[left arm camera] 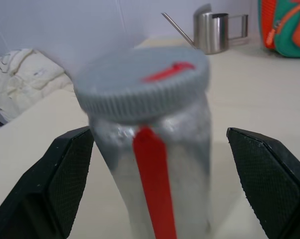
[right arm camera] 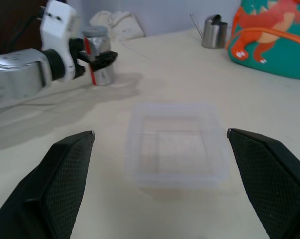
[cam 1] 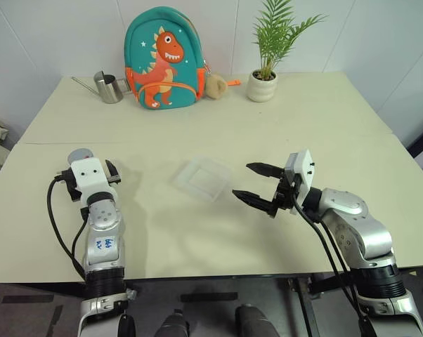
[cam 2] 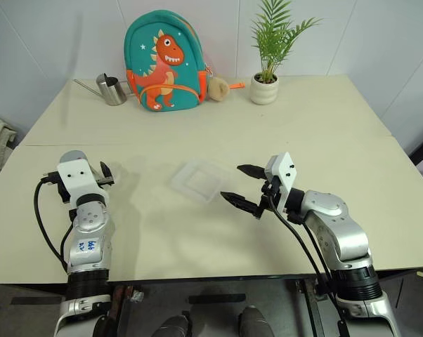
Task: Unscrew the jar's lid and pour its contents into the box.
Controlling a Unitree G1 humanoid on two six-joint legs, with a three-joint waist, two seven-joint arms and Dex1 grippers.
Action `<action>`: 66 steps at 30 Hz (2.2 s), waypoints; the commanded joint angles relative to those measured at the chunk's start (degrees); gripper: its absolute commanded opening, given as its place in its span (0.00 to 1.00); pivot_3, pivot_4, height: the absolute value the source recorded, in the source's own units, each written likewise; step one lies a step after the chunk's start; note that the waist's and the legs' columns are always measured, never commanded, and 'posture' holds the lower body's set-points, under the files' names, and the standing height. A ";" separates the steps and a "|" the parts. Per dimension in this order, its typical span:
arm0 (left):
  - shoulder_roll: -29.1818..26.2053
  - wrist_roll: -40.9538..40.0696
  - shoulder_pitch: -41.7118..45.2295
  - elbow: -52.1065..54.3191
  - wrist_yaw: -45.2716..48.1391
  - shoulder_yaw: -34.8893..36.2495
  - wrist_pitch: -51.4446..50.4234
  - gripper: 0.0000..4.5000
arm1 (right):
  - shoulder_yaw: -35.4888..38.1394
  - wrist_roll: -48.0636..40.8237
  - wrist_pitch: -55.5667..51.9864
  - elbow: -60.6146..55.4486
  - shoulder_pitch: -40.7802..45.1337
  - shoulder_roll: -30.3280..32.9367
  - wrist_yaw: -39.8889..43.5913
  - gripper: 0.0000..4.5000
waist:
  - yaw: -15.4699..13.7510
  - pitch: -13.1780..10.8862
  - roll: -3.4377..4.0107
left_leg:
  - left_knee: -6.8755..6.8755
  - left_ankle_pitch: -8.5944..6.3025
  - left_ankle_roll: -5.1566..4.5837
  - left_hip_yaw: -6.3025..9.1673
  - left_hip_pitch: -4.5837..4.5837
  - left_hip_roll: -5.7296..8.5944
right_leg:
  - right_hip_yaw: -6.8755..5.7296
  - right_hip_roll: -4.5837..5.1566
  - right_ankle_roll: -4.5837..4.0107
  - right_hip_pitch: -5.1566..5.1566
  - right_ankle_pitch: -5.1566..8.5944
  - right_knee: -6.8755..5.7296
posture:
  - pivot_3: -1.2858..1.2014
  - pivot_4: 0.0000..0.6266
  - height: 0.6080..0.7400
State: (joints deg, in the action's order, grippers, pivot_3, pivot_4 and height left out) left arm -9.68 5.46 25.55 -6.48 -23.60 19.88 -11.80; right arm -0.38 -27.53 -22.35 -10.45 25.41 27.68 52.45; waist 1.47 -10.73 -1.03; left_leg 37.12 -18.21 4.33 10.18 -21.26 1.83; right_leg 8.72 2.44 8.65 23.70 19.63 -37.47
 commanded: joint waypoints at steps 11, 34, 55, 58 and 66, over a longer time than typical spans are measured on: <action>-2.21 -1.89 2.45 -3.37 0.34 0.93 1.13 0.81 | -1.33 -1.05 5.11 -4.42 0.76 -0.64 3.02 1.00 | -0.03 0.00 0.00 | 0.01 0.00 0.00 0.04 -0.01 0.01 | -0.03 0.02 0.00 0.00 0.00 0.00 | 0.52 0.24 1.00; -16.17 -35.59 4.92 17.15 52.30 -7.94 -18.66 0.42 | 2.27 -1.25 -0.61 -6.84 -1.96 3.41 -3.61 1.00 | 0.15 0.00 0.00 | -0.03 0.00 0.01 0.11 -0.08 -0.02 | -0.09 0.04 0.00 0.03 0.00 0.04 | 0.52 0.24 1.00; -16.17 -34.95 2.89 16.85 70.46 -23.74 -17.60 0.42 | -2.78 -7.37 -14.90 -10.30 9.25 1.77 -5.67 1.00 | 0.13 -0.01 0.00 | -0.07 0.00 0.00 0.12 -0.08 -0.03 | -0.08 0.02 0.00 0.02 0.00 0.13 | 0.52 0.24 1.00; -16.09 -33.40 2.60 16.36 70.66 -24.22 -16.34 0.42 | -4.32 -6.54 -14.97 -8.40 11.09 0.97 -5.33 1.00 | 0.17 -0.01 0.00 | -0.06 0.00 0.00 0.12 -0.07 -0.04 | -0.08 0.02 0.00 0.03 0.00 0.11 | 0.52 0.24 1.00; -16.02 -30.80 1.75 17.10 70.69 -25.40 -14.04 0.42 | -6.12 -5.88 -14.65 -6.30 13.13 -0.95 -4.80 1.00 | 0.13 -0.01 0.00 | -0.10 0.00 0.00 0.13 -0.08 -0.03 | -0.09 0.05 0.00 0.03 0.00 0.19 | 0.52 0.24 1.00</action>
State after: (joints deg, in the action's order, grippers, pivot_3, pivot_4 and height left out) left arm -25.70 -25.56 27.56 8.57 46.72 -5.64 -27.16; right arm -6.56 -33.14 -37.64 -15.84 37.25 27.10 47.13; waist 1.59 -10.74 -1.04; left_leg 37.00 -18.22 4.33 10.30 -21.34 1.80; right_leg 8.64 2.49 8.64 23.73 19.63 -37.27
